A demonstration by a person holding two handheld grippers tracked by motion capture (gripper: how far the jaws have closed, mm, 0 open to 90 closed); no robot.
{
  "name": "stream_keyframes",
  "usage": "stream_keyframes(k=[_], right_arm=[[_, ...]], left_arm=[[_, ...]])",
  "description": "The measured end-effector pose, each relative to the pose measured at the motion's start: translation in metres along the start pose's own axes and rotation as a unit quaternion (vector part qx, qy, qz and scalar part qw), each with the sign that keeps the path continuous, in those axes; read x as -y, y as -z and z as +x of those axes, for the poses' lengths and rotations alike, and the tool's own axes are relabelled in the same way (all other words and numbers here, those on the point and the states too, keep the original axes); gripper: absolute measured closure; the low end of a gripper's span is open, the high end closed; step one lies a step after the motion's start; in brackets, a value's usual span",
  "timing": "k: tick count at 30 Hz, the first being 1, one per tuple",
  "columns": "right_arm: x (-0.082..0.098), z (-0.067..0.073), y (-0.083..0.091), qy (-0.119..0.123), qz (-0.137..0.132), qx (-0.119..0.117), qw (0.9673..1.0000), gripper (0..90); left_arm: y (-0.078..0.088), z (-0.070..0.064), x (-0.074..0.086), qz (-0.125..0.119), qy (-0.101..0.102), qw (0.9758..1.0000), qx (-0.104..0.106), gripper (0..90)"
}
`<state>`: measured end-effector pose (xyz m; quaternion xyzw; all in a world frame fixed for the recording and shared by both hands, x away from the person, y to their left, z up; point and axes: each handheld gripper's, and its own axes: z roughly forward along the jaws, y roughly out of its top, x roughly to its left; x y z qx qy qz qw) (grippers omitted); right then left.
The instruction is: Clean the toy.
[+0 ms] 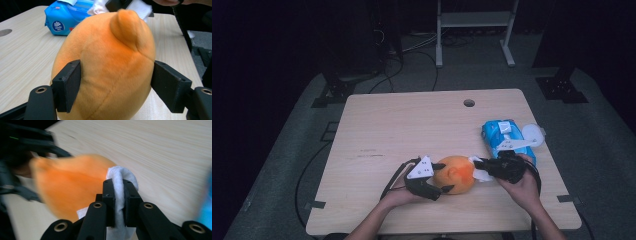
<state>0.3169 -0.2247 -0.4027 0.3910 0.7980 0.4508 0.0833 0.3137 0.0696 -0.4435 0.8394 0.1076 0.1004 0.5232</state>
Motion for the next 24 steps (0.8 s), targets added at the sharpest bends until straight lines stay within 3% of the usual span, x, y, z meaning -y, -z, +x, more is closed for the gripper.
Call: stream_keyframes(k=[2,5,11,16,19,21,24], right_arm=[[0.004,-0.008,0.000,-0.011,0.006,0.021,0.9997,81.5],[0.004,-0.007,0.003,-0.011,0.001,0.019,0.9998,81.5],[-0.007,0.029,0.000,0.033,-0.010,-0.013,0.9993,81.5],[-0.016,0.062,-0.001,0.081,-0.026,-0.033,0.9958,81.5],[-0.018,0.075,-0.008,0.100,-0.018,-0.037,0.9941,81.5],[-0.016,0.076,-0.013,0.120,-0.011,-0.016,0.9926,81.5],[-0.015,0.066,-0.007,0.107,-0.015,-0.011,0.9941,81.6]], left_arm=[[0.000,0.001,0.000,0.000,0.001,1.0000,0.000,26.5],[0.000,0.001,0.000,0.001,0.004,1.0000,-0.001,26.5],[-0.005,0.001,-0.002,-0.004,0.013,0.9999,-0.008,26.3],[-0.012,0.001,-0.005,-0.009,0.030,0.9992,-0.023,26.3],[-0.015,-0.002,-0.007,-0.009,0.029,0.9991,-0.029,26.9],[-0.015,-0.002,-0.007,-0.007,0.028,0.9992,-0.029,29.2],[-0.014,0.001,-0.006,-0.011,0.042,0.9987,-0.028,30.3]])
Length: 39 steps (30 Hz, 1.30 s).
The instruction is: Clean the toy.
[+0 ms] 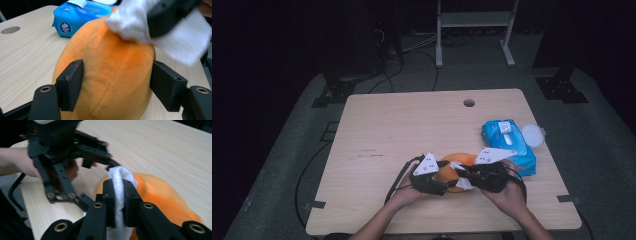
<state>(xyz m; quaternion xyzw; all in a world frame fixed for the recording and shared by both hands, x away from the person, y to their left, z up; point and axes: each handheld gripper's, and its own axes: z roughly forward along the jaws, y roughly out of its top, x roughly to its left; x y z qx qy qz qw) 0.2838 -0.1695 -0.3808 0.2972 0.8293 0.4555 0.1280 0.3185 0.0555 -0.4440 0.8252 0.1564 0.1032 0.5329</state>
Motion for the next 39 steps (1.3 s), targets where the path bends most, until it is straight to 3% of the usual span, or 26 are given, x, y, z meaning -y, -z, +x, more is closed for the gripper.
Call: stream_keyframes(k=[3,5,7,9,11,14,17,19,23,26,29,31,33,36,39], right_arm=[[0.003,-0.013,0.011,-0.023,-0.013,0.019,0.9995,81.6],[0.005,-0.023,0.014,-0.045,-0.016,0.026,0.9985,81.5],[0.011,-0.033,0.010,-0.072,-0.005,0.007,0.9973,81.5],[0.016,-0.036,0.005,-0.088,0.000,-0.014,0.9960,81.5],[0.016,-0.035,0.005,-0.088,0.000,-0.025,0.9958,81.5],[0.015,-0.028,0.002,-0.078,0.006,-0.044,0.9959,81.5],[0.014,-0.022,0.000,-0.067,0.019,-0.045,0.9966,81.5],[0.013,-0.022,0.004,-0.065,0.011,-0.044,0.9969,81.4],[0.011,-0.027,0.009,-0.080,-0.015,-0.037,0.9960,81.5],[0.015,-0.027,0.002,-0.080,0.007,-0.045,0.9958,81.4],[0.021,-0.025,0.002,-0.073,0.022,-0.060,0.9952,81.4],[0.027,-0.022,0.003,-0.067,0.028,-0.067,0.9951,81.3],[0.035,-0.019,0.004,-0.067,0.031,-0.072,0.9947,81.3],[0.041,-0.018,0.008,-0.068,0.034,-0.079,0.9940,81.3],[0.045,-0.019,0.013,-0.067,0.042,-0.081,0.9936,80.8]], left_arm=[[0.001,0.001,0.001,0.000,-0.001,1.0000,0.003,30.3],[0.002,0.000,0.000,0.001,-0.011,0.9999,0.009,29.3],[0.005,0.000,-0.002,-0.003,-0.026,0.9994,0.021,23.0],[0.009,0.004,-0.004,-0.004,-0.023,0.9993,0.028,16.1],[0.013,0.009,-0.005,0.004,-0.014,0.9994,0.032,9.6],[0.014,0.014,-0.003,0.012,-0.004,0.9985,0.053,9.1],[0.013,0.009,0.001,0.024,-0.015,0.9979,0.059,24.1],[0.013,0.007,-0.001,0.030,-0.022,0.9974,0.062,27.9],[0.011,-0.002,-0.001,0.041,-0.048,0.9948,0.080,28.4],[0.014,-0.004,0.000,0.050,-0.059,0.9912,0.107,26.4],[0.022,0.001,-0.001,0.037,-0.051,0.9876,0.143,24.6],[0.026,0.004,-0.005,0.024,-0.043,0.9864,0.157,22.5],[0.024,0.005,-0.009,0.003,-0.042,0.9899,0.135,21.4],[0.014,0.005,-0.011,0.008,-0.041,0.9937,0.104,22.4],[0.007,0.003,-0.007,0.010,-0.036,0.9937,0.105,23.7]])
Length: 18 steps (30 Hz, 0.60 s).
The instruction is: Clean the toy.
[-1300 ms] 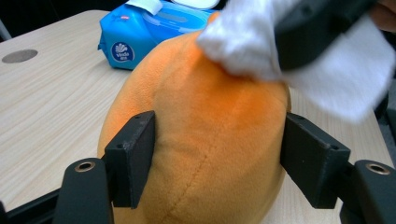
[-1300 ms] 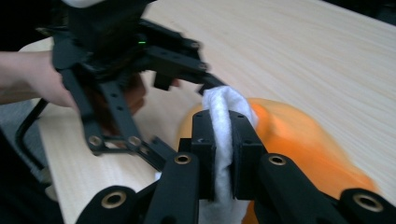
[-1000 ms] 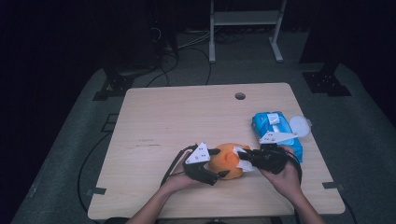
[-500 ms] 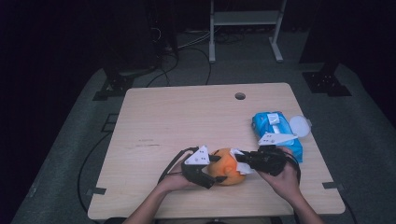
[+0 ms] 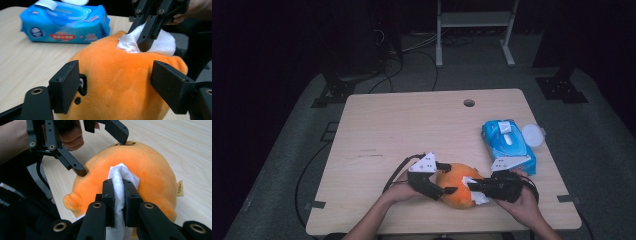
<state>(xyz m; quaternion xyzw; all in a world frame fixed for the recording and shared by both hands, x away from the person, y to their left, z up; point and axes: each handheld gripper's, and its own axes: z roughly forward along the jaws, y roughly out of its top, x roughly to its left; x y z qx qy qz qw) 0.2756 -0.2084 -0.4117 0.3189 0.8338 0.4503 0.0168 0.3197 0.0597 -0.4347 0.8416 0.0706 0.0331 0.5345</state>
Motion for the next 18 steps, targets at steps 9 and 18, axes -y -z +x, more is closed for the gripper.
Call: stream_keyframes(k=[9,18], right_arm=[[0.008,-0.010,0.017,-0.026,-0.021,0.012,0.9994,80.7],[0.012,-0.006,0.014,-0.012,-0.006,-0.010,0.9999,80.5]], left_arm=[[0.006,-0.012,-0.007,0.020,-0.028,0.9994,0.009,24.1],[-0.021,-0.004,-0.031,0.038,-0.053,0.9974,0.031,16.8]])
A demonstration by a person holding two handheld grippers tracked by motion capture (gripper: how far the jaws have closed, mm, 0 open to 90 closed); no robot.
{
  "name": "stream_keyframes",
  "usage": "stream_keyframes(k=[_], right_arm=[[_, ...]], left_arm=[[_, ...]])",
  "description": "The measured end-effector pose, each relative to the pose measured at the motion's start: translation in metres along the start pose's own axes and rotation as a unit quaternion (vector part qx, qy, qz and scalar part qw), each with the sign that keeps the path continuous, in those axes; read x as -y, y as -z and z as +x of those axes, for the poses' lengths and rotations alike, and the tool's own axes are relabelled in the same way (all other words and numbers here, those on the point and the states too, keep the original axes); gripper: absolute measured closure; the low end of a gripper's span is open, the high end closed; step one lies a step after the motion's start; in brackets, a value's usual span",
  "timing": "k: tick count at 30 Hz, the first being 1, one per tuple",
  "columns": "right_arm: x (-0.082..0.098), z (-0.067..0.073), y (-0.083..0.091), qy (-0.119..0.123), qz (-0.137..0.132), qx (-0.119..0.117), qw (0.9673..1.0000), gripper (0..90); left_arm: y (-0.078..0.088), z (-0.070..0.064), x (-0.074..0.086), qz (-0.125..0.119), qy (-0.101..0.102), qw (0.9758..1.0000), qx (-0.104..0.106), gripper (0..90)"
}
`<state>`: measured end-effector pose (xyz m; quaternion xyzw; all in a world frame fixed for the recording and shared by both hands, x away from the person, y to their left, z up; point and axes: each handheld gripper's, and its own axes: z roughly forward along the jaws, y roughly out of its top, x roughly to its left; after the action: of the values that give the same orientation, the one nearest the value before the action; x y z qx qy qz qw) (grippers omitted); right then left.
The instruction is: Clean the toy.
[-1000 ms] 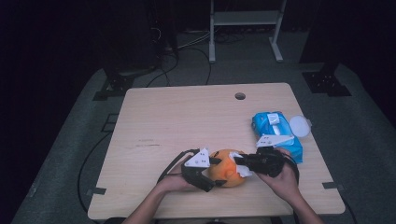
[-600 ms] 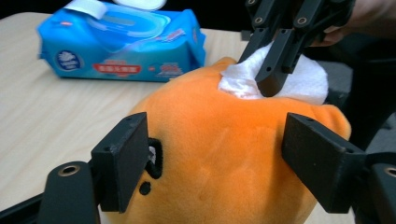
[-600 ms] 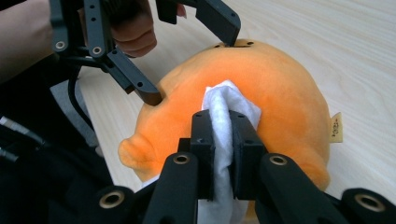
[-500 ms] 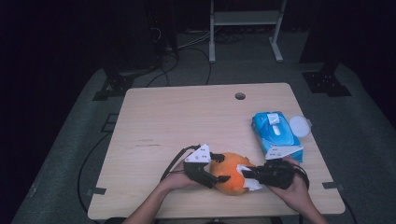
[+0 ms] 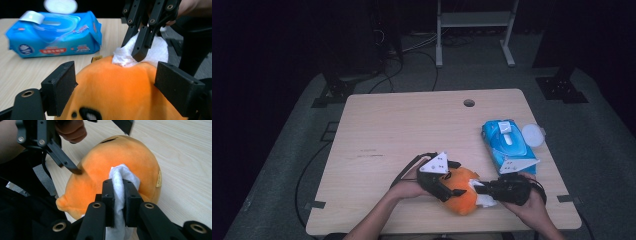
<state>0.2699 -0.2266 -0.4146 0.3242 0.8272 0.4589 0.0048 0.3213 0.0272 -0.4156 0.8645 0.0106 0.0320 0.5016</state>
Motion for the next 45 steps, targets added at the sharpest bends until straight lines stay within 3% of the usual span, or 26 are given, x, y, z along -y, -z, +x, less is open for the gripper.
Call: stream_keyframes(k=[1,4,7,8,10,14,17,19,22,28,31,39,45], right_arm=[[0.000,-0.001,0.001,0.001,0.001,0.001,1.0000,80.5],[0.002,-0.002,0.004,0.000,0.003,-0.002,1.0000,80.5],[0.002,-0.006,0.015,-0.010,-0.019,-0.014,0.9997,80.5],[0.001,-0.008,0.019,-0.015,-0.028,-0.017,0.9993,80.5],[0.001,-0.010,0.027,-0.021,-0.040,-0.008,0.9989,80.4],[0.003,-0.017,0.034,-0.035,-0.055,-0.002,0.9979,80.3],[0.004,-0.022,0.039,-0.044,-0.067,0.002,0.9968,80.3],[0.005,-0.027,0.041,-0.048,-0.068,0.013,0.9964,80.2],[0.007,-0.034,0.038,-0.052,-0.055,0.029,0.9967,80.2],[0.008,-0.039,0.020,-0.038,-0.017,0.054,0.9977,79.0],[0.010,-0.039,0.014,-0.022,0.000,0.076,0.9969,76.2],[0.014,-0.043,0.012,-0.020,-0.011,0.067,0.9974,60.5],[0.013,-0.045,0.010,-0.016,-0.021,0.062,0.9977,54.3]], left_arm=[[-0.003,0.002,0.000,0.010,-0.002,0.9999,0.004,15.8],[-0.012,0.006,0.004,0.025,0.026,0.9990,0.027,13.7],[-0.016,0.002,0.009,0.032,0.040,0.9985,0.016,15.3],[-0.017,-0.001,0.010,0.036,0.036,0.9986,0.018,17.6],[-0.018,-0.006,0.010,0.047,0.022,0.9987,0.004,28.7],[-0.014,-0.010,0.005,0.045,0.026,0.9983,-0.027,46.9],[-0.005,-0.008,0.001,0.028,0.039,0.9980,-0.040,52.4],[0.003,-0.005,-0.001,0.026,0.034,0.9973,-0.060,52.9],[0.015,0.006,-0.002,0.029,0.040,0.9941,-0.096,52.8],[0.040,0.027,0.000,0.015,0.060,0.9878,-0.143,52.7],[0.047,0.035,0.001,0.015,0.065,0.9854,-0.156,52.5],[0.052,0.049,0.004,0.014,0.080,0.9804,-0.179,51.8],[0.048,0.061,0.008,0.018,0.096,0.9762,-0.194,51.9]])
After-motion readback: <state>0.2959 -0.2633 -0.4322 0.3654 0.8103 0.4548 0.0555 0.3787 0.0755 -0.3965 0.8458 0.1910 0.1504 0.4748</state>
